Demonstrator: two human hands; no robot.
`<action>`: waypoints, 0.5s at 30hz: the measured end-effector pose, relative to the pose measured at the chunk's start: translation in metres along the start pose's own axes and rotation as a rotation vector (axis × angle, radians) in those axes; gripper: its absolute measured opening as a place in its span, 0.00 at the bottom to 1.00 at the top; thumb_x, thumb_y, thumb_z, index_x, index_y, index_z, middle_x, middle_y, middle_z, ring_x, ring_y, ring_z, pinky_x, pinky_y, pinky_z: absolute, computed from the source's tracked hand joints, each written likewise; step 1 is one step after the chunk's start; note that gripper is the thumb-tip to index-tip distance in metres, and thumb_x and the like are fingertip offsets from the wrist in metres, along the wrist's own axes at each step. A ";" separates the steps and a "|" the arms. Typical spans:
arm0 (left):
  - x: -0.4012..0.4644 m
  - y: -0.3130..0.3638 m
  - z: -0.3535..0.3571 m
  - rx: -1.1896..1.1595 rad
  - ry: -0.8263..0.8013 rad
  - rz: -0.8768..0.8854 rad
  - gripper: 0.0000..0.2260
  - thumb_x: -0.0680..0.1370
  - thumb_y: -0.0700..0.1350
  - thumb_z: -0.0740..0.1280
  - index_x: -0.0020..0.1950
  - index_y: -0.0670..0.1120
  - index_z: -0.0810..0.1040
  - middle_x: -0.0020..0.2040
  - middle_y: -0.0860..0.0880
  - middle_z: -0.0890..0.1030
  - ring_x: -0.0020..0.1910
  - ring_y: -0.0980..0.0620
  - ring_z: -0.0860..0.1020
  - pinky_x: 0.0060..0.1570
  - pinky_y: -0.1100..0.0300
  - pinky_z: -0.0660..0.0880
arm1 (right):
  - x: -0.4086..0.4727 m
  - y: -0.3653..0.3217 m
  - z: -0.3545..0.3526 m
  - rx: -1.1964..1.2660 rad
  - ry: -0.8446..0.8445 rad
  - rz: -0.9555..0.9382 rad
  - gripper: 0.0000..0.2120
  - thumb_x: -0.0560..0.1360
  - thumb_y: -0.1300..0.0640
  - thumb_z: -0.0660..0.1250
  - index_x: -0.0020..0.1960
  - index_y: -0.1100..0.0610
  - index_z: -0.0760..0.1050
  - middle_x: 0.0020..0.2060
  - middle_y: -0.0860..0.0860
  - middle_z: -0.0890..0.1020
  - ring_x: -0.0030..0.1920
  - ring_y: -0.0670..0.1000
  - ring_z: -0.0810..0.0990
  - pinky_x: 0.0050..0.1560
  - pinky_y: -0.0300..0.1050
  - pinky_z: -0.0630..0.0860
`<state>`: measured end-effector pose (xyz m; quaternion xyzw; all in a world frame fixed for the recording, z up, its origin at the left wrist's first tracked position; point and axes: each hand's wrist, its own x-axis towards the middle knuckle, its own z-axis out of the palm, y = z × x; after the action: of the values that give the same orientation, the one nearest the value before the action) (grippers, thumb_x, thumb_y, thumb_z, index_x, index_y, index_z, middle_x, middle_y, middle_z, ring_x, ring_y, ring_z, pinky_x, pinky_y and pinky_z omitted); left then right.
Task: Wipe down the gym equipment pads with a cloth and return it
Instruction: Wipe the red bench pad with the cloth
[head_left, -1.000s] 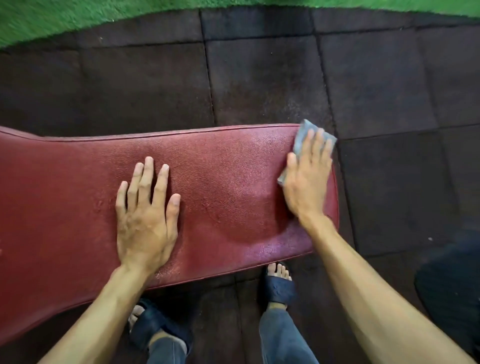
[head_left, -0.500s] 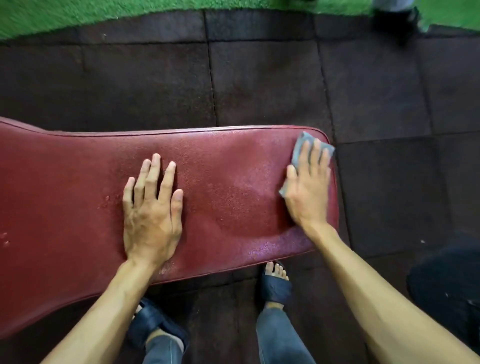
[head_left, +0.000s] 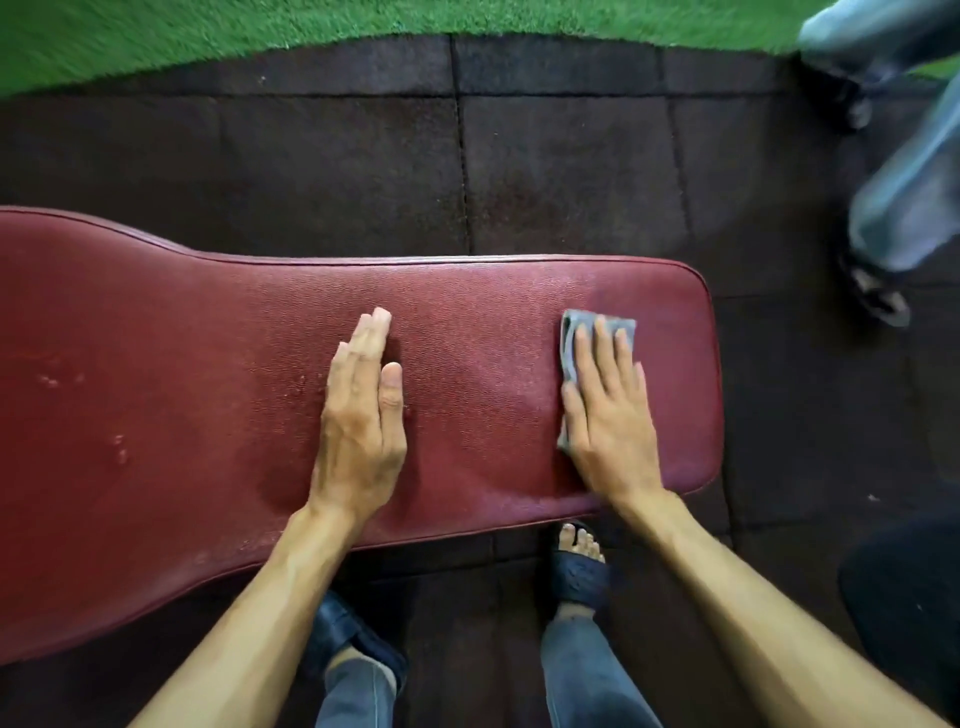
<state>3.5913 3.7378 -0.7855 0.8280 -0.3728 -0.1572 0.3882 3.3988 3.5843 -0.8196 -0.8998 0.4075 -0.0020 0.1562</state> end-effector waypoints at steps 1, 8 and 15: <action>0.000 -0.001 0.000 -0.007 0.001 0.004 0.21 0.84 0.43 0.51 0.77 0.41 0.61 0.77 0.47 0.65 0.78 0.50 0.61 0.78 0.47 0.56 | 0.028 -0.018 0.001 -0.017 0.050 0.062 0.28 0.79 0.52 0.47 0.78 0.56 0.49 0.79 0.57 0.52 0.79 0.60 0.49 0.74 0.64 0.58; -0.006 -0.017 -0.040 0.010 0.154 -0.018 0.20 0.83 0.41 0.52 0.75 0.38 0.64 0.76 0.44 0.66 0.78 0.49 0.61 0.77 0.46 0.57 | -0.006 -0.165 0.023 0.186 -0.089 -0.217 0.27 0.82 0.50 0.51 0.79 0.52 0.51 0.79 0.50 0.51 0.79 0.52 0.44 0.77 0.58 0.49; -0.026 0.004 -0.005 0.425 -0.034 0.072 0.24 0.83 0.48 0.52 0.77 0.41 0.61 0.79 0.42 0.59 0.80 0.46 0.54 0.78 0.46 0.52 | 0.014 -0.098 -0.001 0.439 0.036 0.000 0.25 0.82 0.54 0.53 0.78 0.52 0.55 0.79 0.52 0.51 0.79 0.51 0.45 0.78 0.58 0.45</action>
<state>3.5742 3.7583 -0.7801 0.8745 -0.4336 -0.0750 0.2039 3.4799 3.6340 -0.7927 -0.8442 0.3998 -0.1065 0.3409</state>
